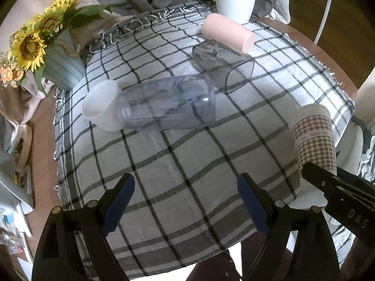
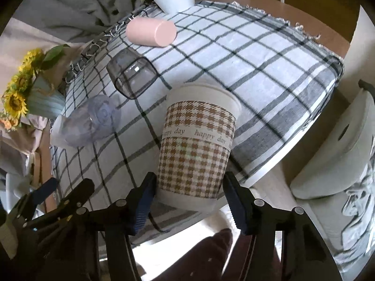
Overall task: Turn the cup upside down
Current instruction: 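Close the right gripper around the houndstooth cup's body, then lift and rotate the cup with the right gripper, rim toward the table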
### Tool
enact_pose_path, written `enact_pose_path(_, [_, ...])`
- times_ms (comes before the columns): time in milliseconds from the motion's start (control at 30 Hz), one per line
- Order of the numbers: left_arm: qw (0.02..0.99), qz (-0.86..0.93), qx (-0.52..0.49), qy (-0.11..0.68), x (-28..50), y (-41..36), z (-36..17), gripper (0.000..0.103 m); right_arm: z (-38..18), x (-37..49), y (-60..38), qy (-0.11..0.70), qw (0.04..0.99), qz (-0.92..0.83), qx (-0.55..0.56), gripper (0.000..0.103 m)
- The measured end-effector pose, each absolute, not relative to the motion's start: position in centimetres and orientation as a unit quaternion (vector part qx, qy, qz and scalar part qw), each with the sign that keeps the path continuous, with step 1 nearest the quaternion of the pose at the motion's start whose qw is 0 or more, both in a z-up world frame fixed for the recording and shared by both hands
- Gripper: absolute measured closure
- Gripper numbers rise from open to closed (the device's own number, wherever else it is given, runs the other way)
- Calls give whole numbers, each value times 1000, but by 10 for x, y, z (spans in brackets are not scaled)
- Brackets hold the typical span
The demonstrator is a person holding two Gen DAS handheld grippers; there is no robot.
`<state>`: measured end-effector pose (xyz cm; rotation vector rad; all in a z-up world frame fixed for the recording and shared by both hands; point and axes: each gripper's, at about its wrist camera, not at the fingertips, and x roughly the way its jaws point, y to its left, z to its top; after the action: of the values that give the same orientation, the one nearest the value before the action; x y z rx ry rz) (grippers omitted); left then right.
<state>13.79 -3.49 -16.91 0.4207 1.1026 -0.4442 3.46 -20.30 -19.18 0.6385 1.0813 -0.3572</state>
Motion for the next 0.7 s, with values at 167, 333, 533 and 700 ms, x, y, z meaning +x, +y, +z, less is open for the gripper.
enact_pose_path(167, [815, -204, 179, 512, 137, -46, -161, 13, -174, 37, -215, 506, 804, -161, 267, 45])
enact_pose_path(333, [825, -192, 159, 507, 139, -54, -153, 12, -165, 48, -230, 507, 812, -145, 250, 46])
enact_pose_path(533, [827, -170, 132, 519, 145, -57, -154, 10, -154, 72, -241, 513, 823, -120, 213, 46])
enact_pose_path(700, [827, -148, 117, 529, 145, -58, -157, 10, -152, 88, -247, 519, 827, -103, 191, 47])
